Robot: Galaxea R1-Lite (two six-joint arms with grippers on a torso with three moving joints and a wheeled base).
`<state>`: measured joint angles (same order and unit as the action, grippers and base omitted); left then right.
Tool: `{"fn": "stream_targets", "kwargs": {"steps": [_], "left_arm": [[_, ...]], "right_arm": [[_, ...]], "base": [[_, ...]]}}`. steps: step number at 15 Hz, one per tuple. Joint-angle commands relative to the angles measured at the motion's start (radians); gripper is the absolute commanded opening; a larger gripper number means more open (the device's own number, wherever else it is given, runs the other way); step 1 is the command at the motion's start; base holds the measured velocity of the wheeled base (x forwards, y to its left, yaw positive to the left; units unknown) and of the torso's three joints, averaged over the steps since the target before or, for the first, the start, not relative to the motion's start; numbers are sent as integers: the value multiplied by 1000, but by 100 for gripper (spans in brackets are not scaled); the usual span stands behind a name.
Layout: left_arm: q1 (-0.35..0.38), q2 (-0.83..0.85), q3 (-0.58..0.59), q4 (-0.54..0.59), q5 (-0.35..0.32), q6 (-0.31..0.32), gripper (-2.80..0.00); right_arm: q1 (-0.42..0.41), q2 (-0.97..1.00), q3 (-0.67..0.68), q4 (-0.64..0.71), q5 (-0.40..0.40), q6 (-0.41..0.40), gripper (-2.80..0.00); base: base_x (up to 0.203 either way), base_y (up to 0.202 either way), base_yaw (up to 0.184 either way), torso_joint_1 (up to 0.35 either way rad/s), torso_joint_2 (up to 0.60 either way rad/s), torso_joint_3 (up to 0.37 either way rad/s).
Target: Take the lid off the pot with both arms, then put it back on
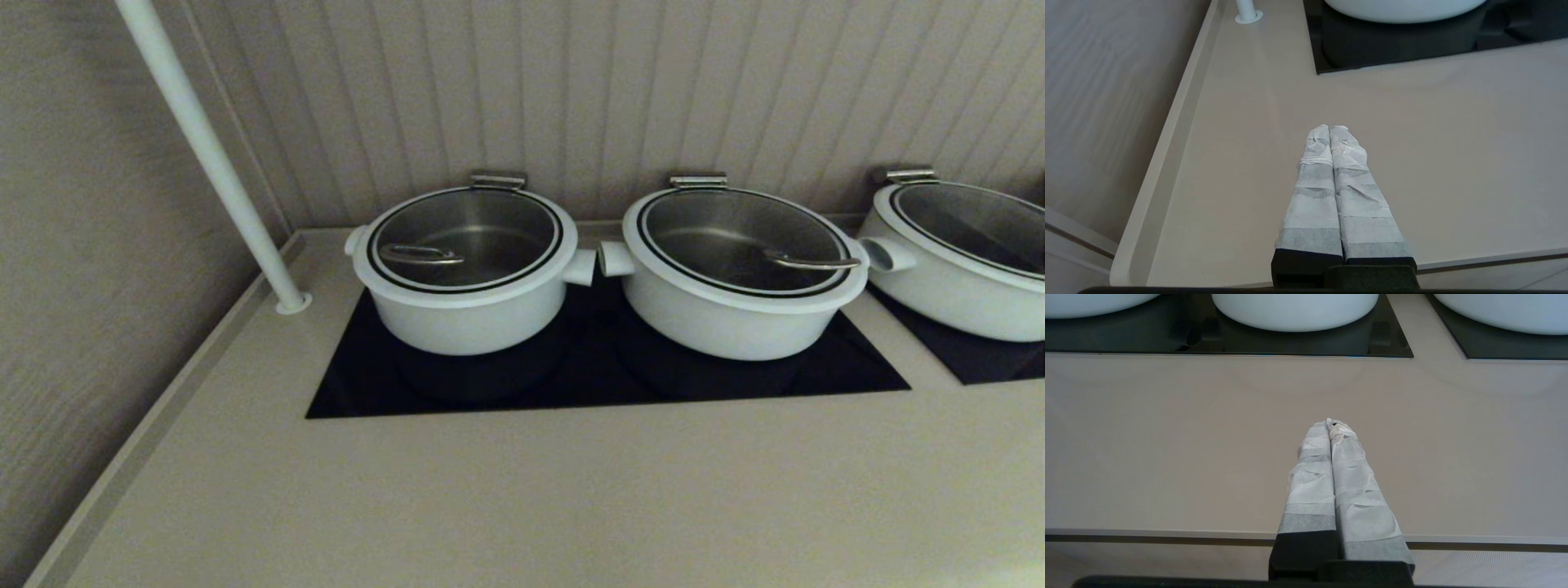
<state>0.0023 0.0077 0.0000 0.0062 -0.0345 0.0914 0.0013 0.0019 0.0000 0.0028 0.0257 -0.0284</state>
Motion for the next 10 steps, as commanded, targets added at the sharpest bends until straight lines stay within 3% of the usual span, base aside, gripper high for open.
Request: {"fn": "stream_targets", "kwargs": {"steps": [1,10], "left_arm": [[1,-8,0,0,4,-11,-280],[1,-8,0,0,1,-12,-280]], "right_arm": [[0,0,0,0,0,-1,-280],[0,0,0,0,0,-1,-280]], "base": [[0,0,0,0,0,0],[0,0,0,0,0,0]]}}
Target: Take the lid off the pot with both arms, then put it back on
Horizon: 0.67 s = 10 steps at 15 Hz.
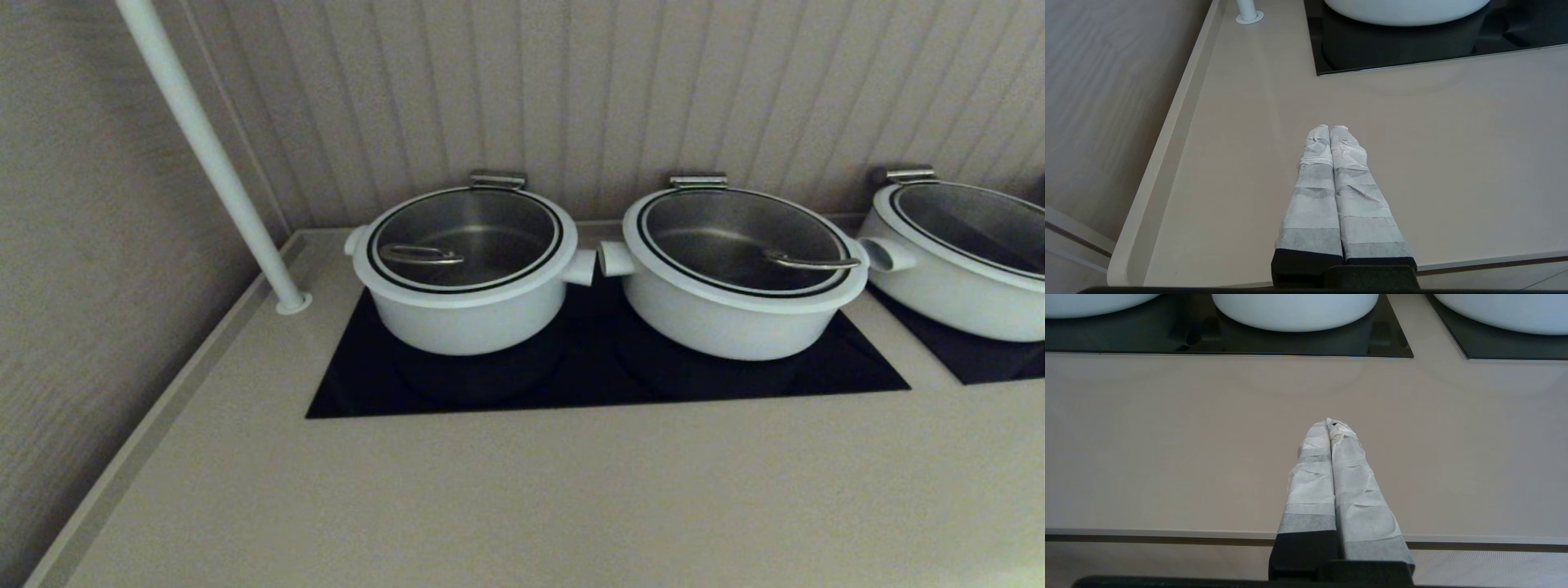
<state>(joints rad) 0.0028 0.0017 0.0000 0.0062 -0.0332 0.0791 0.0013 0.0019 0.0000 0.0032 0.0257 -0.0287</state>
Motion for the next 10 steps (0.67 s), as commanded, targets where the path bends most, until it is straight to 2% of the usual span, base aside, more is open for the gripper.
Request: {"fn": "stream_targets", "kwargs": {"steps": [1,10], "left_arm": [[0,-2,0,0,-1,1,-280],[0,-2,0,0,-1,4,-280]], "right_arm": [[1,0,0,0,0,0,-280],[0,0,0,0,0,0,-280]], "base": [[0,0,0,0,0,0],[0,0,0,0,0,0]]}}
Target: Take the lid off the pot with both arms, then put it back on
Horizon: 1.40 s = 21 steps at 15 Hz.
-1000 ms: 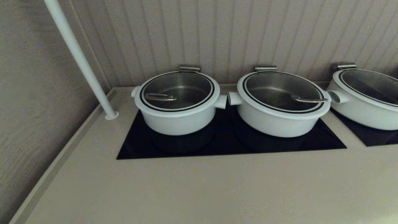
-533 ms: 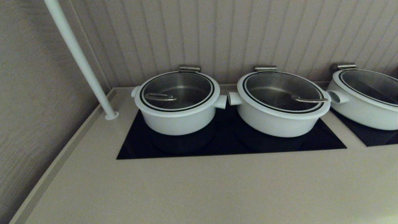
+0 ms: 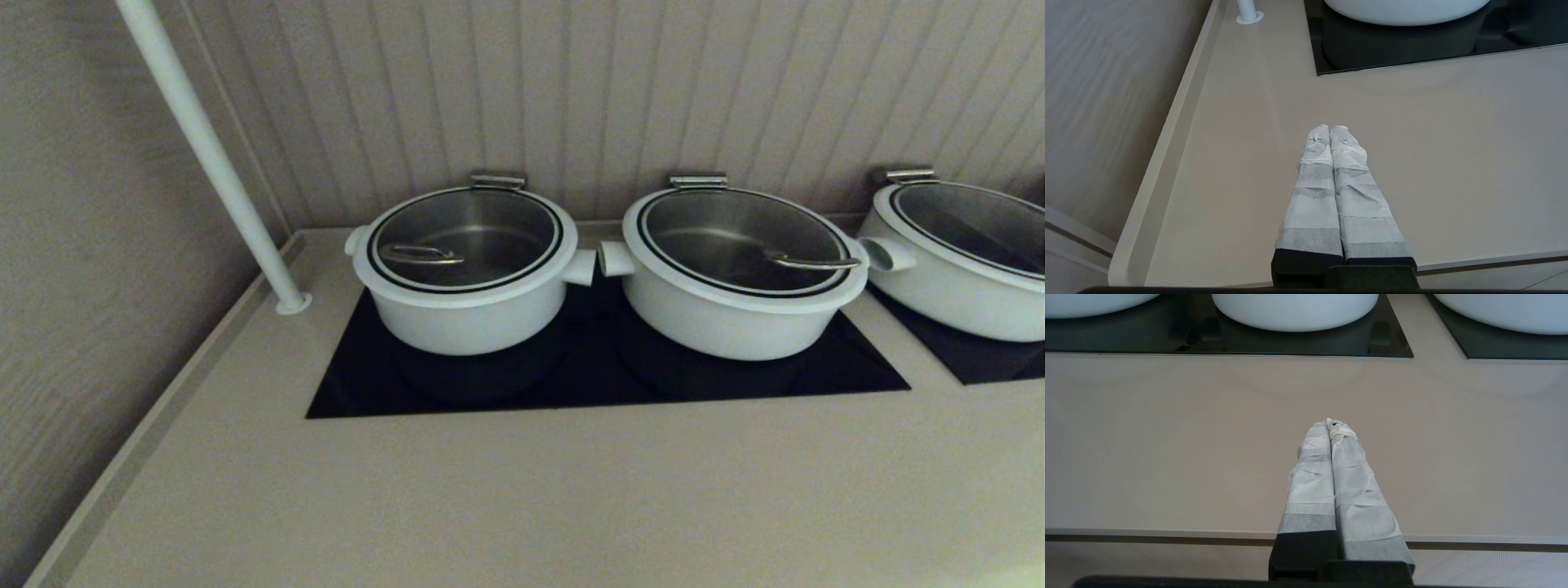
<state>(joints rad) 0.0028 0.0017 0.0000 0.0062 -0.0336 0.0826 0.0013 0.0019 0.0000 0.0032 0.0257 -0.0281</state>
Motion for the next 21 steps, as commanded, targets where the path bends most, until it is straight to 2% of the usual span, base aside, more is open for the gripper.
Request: {"fn": "stream_targets", "kwargs": {"steps": [1,21], "left_arm": [[0,-2,0,0,0,0,-280],[0,-2,0,-2,4,-5,-280]], "right_arm": [[1,0,0,0,0,-1,-280],[0,0,0,0,0,-1,-280]], "base": [[0,0,0,0,0,0],[0,0,0,0,0,0]]}}
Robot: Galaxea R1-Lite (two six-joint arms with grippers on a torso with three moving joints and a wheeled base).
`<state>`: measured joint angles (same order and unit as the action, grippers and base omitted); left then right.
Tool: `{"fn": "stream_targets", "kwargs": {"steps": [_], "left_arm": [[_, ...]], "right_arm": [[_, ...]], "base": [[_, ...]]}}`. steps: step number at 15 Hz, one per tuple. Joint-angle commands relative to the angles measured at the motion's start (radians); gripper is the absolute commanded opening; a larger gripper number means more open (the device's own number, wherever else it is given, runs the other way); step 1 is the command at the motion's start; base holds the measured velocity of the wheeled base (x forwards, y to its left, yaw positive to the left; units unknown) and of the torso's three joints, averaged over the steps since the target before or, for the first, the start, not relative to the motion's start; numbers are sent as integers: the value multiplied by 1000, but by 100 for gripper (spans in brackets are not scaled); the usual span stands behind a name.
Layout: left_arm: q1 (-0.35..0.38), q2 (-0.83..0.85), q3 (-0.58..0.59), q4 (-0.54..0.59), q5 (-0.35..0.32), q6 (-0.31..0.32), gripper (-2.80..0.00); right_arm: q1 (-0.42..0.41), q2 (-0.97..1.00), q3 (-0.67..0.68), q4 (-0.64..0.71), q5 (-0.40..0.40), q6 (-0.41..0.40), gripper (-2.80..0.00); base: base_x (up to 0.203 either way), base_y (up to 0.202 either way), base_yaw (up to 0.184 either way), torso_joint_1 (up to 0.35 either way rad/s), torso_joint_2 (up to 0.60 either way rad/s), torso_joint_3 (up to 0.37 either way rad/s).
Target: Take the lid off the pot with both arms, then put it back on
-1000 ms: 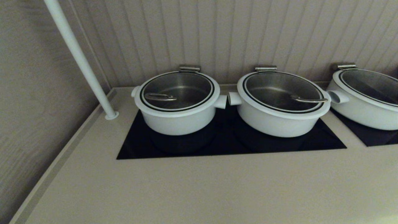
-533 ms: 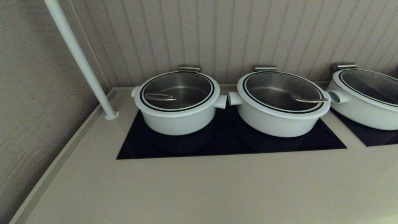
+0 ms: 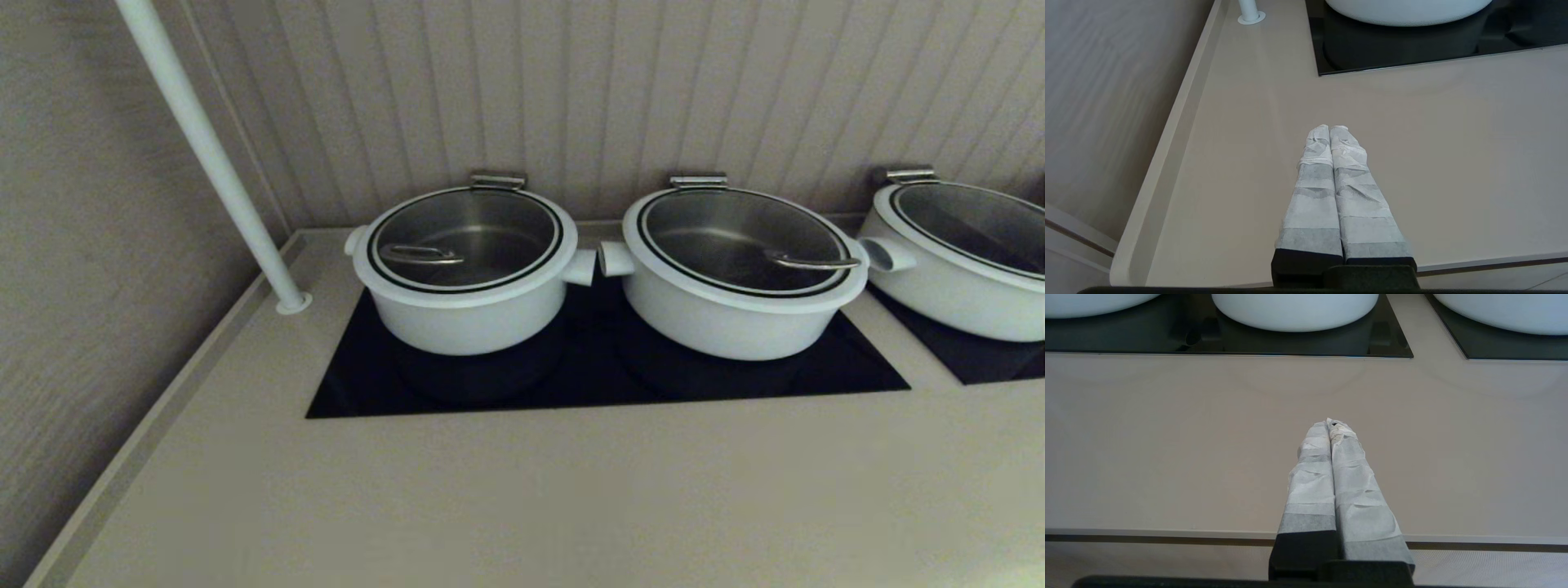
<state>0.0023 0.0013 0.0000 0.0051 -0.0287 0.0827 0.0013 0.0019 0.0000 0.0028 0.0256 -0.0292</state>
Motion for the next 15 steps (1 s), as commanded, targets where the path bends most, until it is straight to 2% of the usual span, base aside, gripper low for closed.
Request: {"fn": "stream_targets", "kwargs": {"steps": [1,15], "left_arm": [[1,-1,0,-1,0,-6,-280],[1,-1,0,-1,0,-6,-280]], "right_arm": [[0,0,0,0,1,0,-280],[0,0,0,0,-9,3,-280]], "base": [[0,0,0,0,0,0],[0,0,0,0,0,0]]}}
